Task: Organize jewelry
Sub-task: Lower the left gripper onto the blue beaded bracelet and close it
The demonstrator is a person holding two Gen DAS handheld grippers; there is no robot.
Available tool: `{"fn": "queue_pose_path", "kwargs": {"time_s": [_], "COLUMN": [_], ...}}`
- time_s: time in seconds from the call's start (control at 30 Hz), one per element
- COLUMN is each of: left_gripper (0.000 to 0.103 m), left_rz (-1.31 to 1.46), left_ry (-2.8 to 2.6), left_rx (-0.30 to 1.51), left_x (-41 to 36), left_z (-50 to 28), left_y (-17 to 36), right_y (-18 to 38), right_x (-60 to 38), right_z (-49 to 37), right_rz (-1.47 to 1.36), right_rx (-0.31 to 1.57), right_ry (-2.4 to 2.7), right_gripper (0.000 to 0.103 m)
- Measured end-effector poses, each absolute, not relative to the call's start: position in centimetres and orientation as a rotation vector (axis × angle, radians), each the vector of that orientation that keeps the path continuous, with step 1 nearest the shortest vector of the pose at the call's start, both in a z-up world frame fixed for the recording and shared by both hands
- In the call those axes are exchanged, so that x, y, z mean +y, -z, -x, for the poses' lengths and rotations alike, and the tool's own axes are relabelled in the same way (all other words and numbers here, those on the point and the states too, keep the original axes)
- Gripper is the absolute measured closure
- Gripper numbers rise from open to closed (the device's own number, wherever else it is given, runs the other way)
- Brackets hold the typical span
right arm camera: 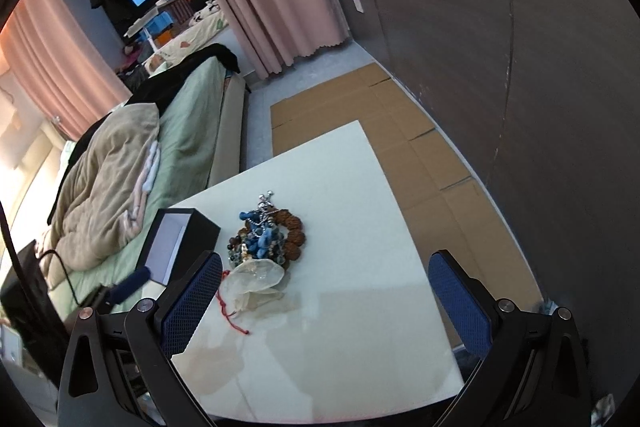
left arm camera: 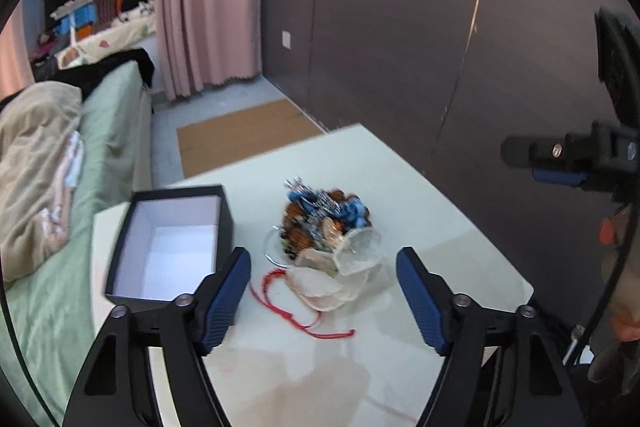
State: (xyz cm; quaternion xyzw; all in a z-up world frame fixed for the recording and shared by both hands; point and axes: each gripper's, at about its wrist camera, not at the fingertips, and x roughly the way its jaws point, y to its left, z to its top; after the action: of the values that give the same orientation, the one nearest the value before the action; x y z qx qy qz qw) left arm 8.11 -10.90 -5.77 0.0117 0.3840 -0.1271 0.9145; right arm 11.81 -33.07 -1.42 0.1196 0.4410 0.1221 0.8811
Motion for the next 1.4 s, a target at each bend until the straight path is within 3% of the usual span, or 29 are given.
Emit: {"fn": "queue_pose_path", "kwargs": {"time_s": [0.37,0.5,0.57,0.63,0.73,1.0,1.27,1.4], "left_gripper": [0.036,0.044,0.061,0.09,0.1,0.101,0.101,0.101], "left_rz": [-0.04,-0.032,-0.04,-0.034,-0.006,0.082,0.141,0.17], "left_ry": [0.257,0.262,0.255,0.254,0.261,0.278,0.256,0.239], "left_rx": [0.901,0.946,0.967,0.993,0.974,0.889,0.825,0.809], "left_x": [-12.9,-13.0,-12.9,-12.6,-11.9,-9.2,-6.7,-5.3], "left_z": [-10.5,-11.3,-11.6,-11.9,-12.0,-11.7,-11.9,-12.1], "left_y": [9.3,10.5,11.1,11.5,11.0,7.7,5.9,5.4], "right_y": [2.4,2.7,2.9,3.2,3.7,4.8,7.0,8.0], "right_x": [-33.9,-33.7,-33.5,-33.2,-32.4,-30.8,-27.9,-26.7], "right_z": [-13.5,-14.2,-14.5,-14.8,-15.1,-16.0,-17.2,-18.2], "right_rz": [-0.296,-0.303,-0.308,-0.31,-0.306,-0.342,-0.368,-0.383], "right_rx": [0.956,0.966,0.977,0.991,1.011,1.053,1.137,1.166], "right_ry": [-0.25,-0.255,-0.258,-0.263,-0.279,-0.328,-0.385,-0.375], "right_gripper": [0.0,0.0,0.0,0.0,0.0,0.005,0.037,0.039]}}
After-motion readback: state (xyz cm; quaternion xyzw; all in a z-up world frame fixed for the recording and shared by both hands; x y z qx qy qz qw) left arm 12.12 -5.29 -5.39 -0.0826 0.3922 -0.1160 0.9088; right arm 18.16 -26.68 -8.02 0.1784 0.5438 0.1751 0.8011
